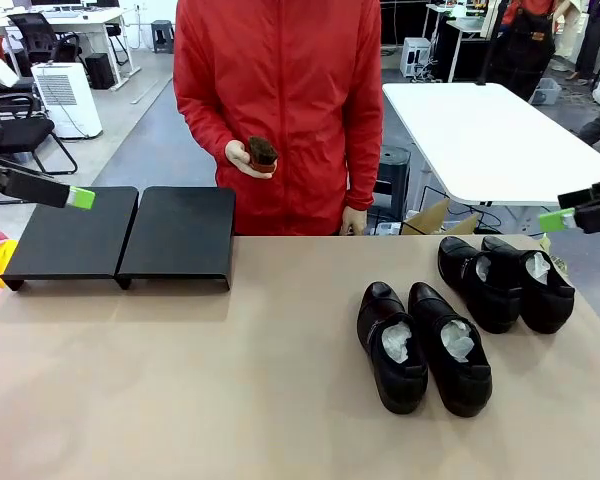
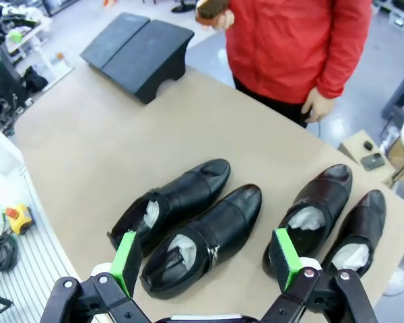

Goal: Organize the shoes by placing them on the stand.
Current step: Pick up one Shoe and place it in the middle of the table.

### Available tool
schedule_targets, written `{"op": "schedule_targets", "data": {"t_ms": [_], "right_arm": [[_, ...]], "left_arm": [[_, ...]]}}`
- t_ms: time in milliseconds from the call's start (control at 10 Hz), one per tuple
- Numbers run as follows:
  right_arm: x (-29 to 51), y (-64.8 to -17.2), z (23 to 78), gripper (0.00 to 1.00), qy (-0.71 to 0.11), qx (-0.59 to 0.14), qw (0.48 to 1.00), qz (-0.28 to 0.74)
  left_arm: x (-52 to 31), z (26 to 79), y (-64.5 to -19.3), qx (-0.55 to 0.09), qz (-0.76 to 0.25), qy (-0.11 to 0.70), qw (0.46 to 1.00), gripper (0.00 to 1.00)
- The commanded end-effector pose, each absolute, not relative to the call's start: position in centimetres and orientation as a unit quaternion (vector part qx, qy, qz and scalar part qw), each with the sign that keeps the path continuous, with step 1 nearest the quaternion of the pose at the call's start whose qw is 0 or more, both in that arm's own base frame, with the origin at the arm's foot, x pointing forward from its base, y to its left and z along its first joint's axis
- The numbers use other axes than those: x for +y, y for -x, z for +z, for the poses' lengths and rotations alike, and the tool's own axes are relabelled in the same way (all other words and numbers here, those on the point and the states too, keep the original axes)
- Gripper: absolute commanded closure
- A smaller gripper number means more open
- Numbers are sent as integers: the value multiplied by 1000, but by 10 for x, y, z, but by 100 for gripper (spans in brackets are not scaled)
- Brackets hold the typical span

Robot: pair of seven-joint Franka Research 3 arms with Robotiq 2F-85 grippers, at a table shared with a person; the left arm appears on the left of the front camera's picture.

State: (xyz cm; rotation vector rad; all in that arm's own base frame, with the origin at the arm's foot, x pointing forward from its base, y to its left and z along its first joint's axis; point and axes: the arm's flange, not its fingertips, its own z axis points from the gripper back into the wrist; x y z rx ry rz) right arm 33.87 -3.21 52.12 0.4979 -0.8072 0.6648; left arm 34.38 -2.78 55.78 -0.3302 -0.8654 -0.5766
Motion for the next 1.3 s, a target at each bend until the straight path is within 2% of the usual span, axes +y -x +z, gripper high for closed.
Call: {"op": "schedule_targets", "data": {"t_ms": [0, 200, 500, 600, 700, 1200], "right_arm": [[-38, -309, 492, 0, -233, -379, 836, 320], [-40, -309, 491, 0, -239, -374, 838, 317], [-39, -313, 488, 0, -251, -371, 841, 303], [-55, -331, 512, 0, -243, -367, 845, 304], [-55, -331, 512, 0, -243, -367, 845, 304], [-55, -331, 512, 0, -243, -367, 845, 304]], "left_arm": [[-17, 521, -330, -395, -284, 192, 852, 0], [-6, 514, -338, -374, -268, 199, 865, 0], [0, 517, -335, -387, -251, 205, 863, 0], [-2, 519, -339, -391, -237, 223, 861, 0], [2, 531, -353, -376, -248, 199, 871, 0], [2, 531, -353, -376, -248, 199, 871, 0]]}}
